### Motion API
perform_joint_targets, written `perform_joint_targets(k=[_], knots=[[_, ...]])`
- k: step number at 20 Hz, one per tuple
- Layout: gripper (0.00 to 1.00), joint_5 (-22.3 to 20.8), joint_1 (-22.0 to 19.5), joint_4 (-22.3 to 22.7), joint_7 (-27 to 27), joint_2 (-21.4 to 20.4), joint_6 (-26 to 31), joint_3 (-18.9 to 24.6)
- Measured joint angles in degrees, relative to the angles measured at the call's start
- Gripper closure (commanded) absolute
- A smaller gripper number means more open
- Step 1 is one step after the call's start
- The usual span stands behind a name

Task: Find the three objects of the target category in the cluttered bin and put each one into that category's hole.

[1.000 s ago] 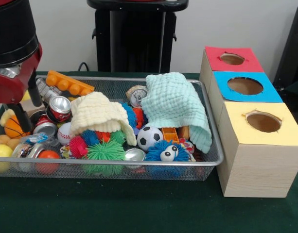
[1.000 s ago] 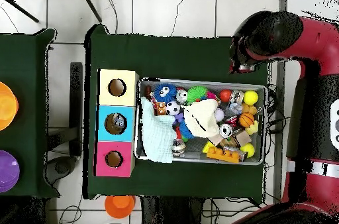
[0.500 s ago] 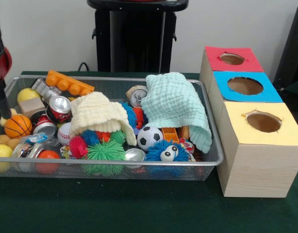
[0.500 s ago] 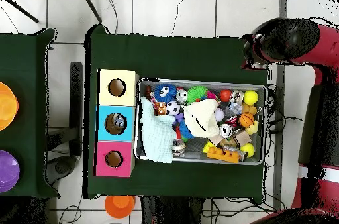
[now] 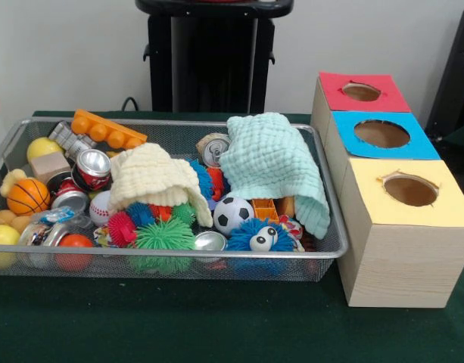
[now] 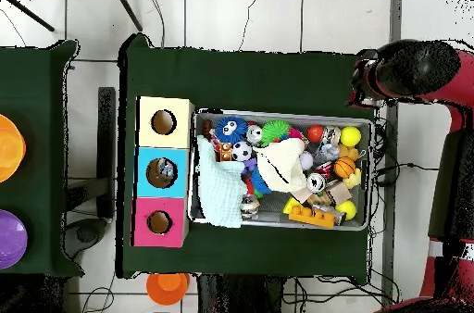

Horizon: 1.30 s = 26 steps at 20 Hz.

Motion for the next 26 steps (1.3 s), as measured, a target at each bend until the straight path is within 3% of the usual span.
perform_joint_targets(k=[26], knots=[[0.00, 3.37, -0.47, 3.11, 0.00, 0.95, 0.00, -0.02]])
